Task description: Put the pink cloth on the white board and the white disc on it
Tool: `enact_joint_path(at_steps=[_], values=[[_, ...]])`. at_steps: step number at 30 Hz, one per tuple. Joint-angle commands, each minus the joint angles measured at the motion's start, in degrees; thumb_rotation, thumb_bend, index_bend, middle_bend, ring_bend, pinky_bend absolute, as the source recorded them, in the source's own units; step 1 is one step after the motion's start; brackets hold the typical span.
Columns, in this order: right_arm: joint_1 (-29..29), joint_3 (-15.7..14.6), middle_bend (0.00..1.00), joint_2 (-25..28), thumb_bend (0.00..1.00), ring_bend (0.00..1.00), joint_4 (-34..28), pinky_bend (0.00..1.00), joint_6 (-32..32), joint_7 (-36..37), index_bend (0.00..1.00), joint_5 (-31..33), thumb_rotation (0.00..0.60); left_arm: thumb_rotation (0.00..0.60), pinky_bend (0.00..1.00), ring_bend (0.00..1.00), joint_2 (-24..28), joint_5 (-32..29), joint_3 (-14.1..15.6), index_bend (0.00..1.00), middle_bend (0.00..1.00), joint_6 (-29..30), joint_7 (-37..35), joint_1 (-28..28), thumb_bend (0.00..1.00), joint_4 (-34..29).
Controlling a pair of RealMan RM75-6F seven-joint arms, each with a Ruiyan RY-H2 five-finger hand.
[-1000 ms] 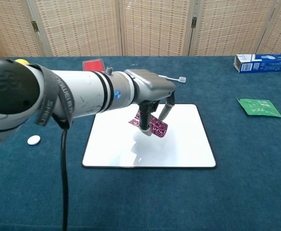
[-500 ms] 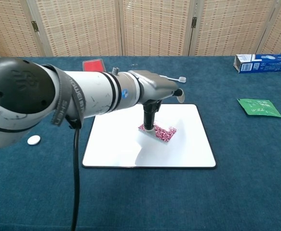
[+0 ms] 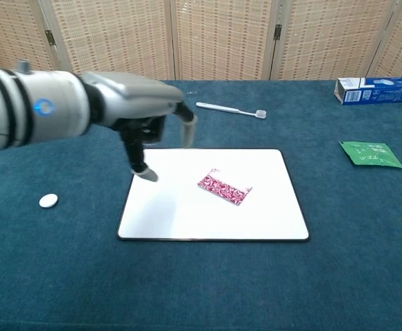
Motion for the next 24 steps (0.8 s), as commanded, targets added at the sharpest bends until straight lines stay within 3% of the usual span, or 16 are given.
enact_joint_path(at_steps=[1, 12, 24], values=[[0.16, -0.09, 0.00, -0.40, 0.19, 0.00, -0.70, 0.00, -0.71, -1.47, 0.00, 0.02, 0.600, 0.600, 0.90, 1.00, 3.30, 2.84, 3.39, 0.39, 1.00, 0.63, -5.11, 4.64, 0.25, 0.54], [0.70, 0.42, 0.00, -1.66, 0.19, 0.00, -1.90, 0.00, -3.13, -5.98, 0.00, 2.02, 0.600, 0.600, 0.90, 1.00, 5.45, 6.72, 5.80, 0.40, 1.00, -8.80, -17.98, 11.80, 0.26, 14.09], [1.08, -0.07, 0.00, -2.64, 0.19, 0.00, -2.86, 0.00, -4.50, -9.68, 0.00, 1.42, 0.600, 0.600, 0.90, 1.00, 9.88, 12.11, 7.42, 0.40, 1.00, -6.39, -20.44, 18.08, 0.26, 11.63]])
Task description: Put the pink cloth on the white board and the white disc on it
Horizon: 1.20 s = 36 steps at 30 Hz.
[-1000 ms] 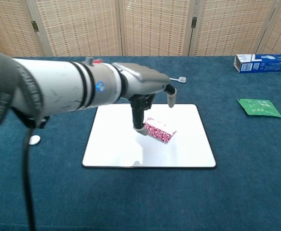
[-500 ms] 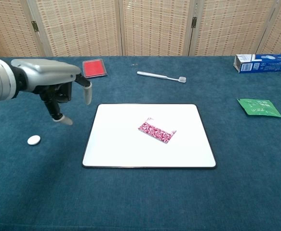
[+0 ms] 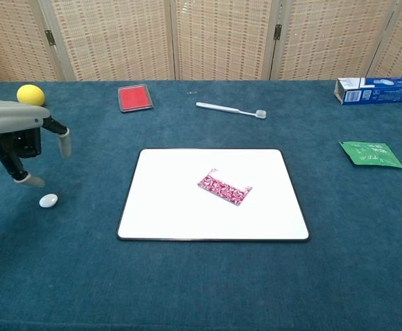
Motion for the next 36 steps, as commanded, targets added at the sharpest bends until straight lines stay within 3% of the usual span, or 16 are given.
enact_joint_path(at_steps=[1, 14, 36], values=[[-0.04, -0.32, 0.00, -0.20, 0.19, 0.00, -0.09, 0.00, 0.15, -0.68, 0.00, -0.70, 0.600, 0.600, 0.90, 1.00, 0.69, 1.31, 0.57, 0.40, 1.00, 1.26, -0.27, 1.74, 0.26, -1.00], [-0.84, -1.04, 0.00, -0.94, 0.19, 0.00, -0.50, 0.00, 1.37, -3.40, 0.00, -2.12, 0.600, 0.600, 0.90, 1.00, -3.73, 3.68, -0.10, 0.40, 1.00, -3.02, -4.72, 6.01, 0.26, 7.67], [-1.18, -1.30, 0.00, -0.72, 0.19, 0.00, -0.12, 0.00, 2.90, -3.00, 0.00, -2.93, 0.600, 0.600, 0.90, 1.00, -8.15, 1.16, -3.12, 0.45, 1.00, -6.48, 0.85, 5.41, 0.26, 11.87]])
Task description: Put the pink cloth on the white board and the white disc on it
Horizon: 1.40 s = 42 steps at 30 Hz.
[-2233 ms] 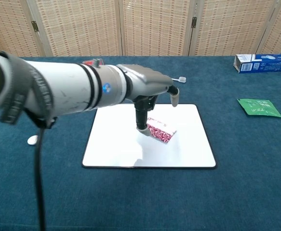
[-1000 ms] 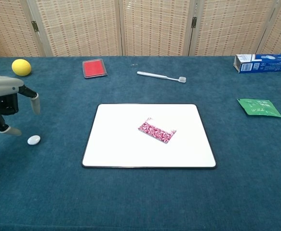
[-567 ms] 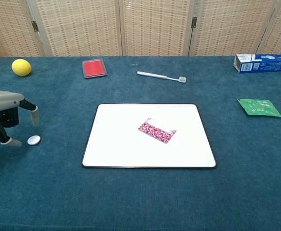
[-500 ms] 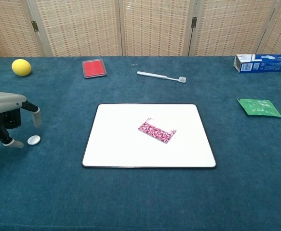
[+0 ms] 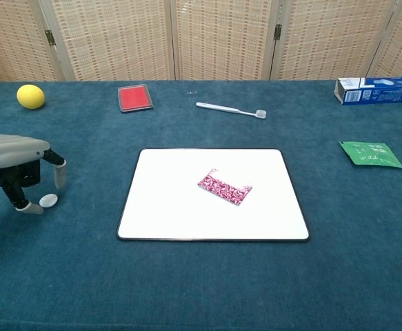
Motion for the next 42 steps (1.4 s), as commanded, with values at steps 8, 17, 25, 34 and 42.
enact_joint_path(at_steps=[8, 17, 25, 34, 42], values=[[-0.03, 0.23, 0.00, -0.13, 0.19, 0.00, 0.01, 0.00, 0.00, -0.29, 0.00, 0.46, 0.600, 0.600, 0.90, 1.00, -0.61, -1.55, -0.71, 0.45, 1.00, -2.43, 0.70, -0.55, 0.29, 1.91], [-0.02, 0.53, 0.00, -0.07, 0.19, 0.00, 0.06, 0.00, 0.10, 0.09, 0.00, 1.06, 0.600, 0.600, 0.90, 1.00, -1.11, -2.22, -1.16, 0.45, 1.00, -3.75, 0.97, -1.02, 0.35, 3.01], [0.04, 0.69, 0.00, -0.11, 0.19, 0.00, 0.18, 0.00, 0.06, 0.20, 0.00, 1.33, 0.600, 0.600, 0.90, 1.00, -1.76, -2.32, -1.22, 0.49, 1.00, -4.38, 0.79, -1.00, 0.35, 4.11], [0.15, 0.64, 0.00, -0.19, 0.19, 0.00, 0.16, 0.00, -0.19, 0.03, 0.00, 1.23, 0.600, 0.600, 0.90, 1.00, -0.64, 0.00, -1.83, 0.59, 1.00, -3.05, -0.14, -0.50, 0.35, 2.31], [0.09, 0.52, 0.00, 0.16, 0.19, 0.00, 0.23, 0.00, 0.46, 1.18, 0.00, 0.76, 0.600, 0.600, 0.90, 1.00, 3.15, -0.61, -2.61, 0.59, 1.00, 0.97, 4.57, -1.34, 0.35, -6.74]])
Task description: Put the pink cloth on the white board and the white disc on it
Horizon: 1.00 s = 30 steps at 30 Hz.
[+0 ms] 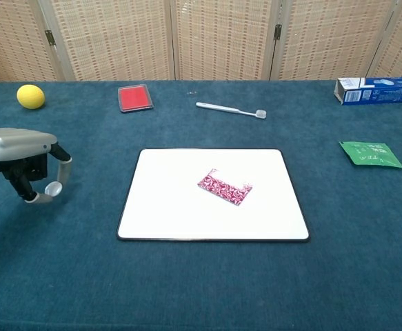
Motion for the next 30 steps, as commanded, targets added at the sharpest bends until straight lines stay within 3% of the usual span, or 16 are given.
enact_joint_path(at_steps=[1, 7, 15, 30], values=[[0.03, -0.06, 0.00, 0.22, 0.19, 0.00, 0.06, 0.00, 0.24, 0.72, 0.00, -0.24, 0.600, 0.600, 0.90, 1.00, 2.01, -0.97, -0.74, 0.59, 1.00, 2.57, 3.69, -1.00, 0.35, -5.33], [0.23, -0.18, 0.00, 1.02, 0.19, 0.00, 0.72, 0.00, 0.83, 3.64, 0.00, -0.57, 0.600, 0.600, 0.90, 1.00, 1.27, -5.77, -3.18, 0.59, 1.00, 4.99, 11.56, -5.43, 0.35, -11.38], [0.97, 0.12, 0.00, 2.06, 0.19, 0.00, 1.92, 0.00, 0.60, 8.23, 0.00, 0.22, 0.600, 0.600, 0.90, 1.00, -4.36, -16.62, -7.61, 0.59, 1.00, 7.02, 22.38, -15.13, 0.35, -14.18], [1.42, 0.43, 0.00, 3.99, 0.19, 0.00, 4.61, 0.00, 1.81, 17.51, 0.00, 1.08, 0.600, 0.600, 0.90, 1.00, -16.73, -30.92, -12.58, 0.59, 1.00, 4.95, 30.17, -29.93, 0.35, -2.33]])
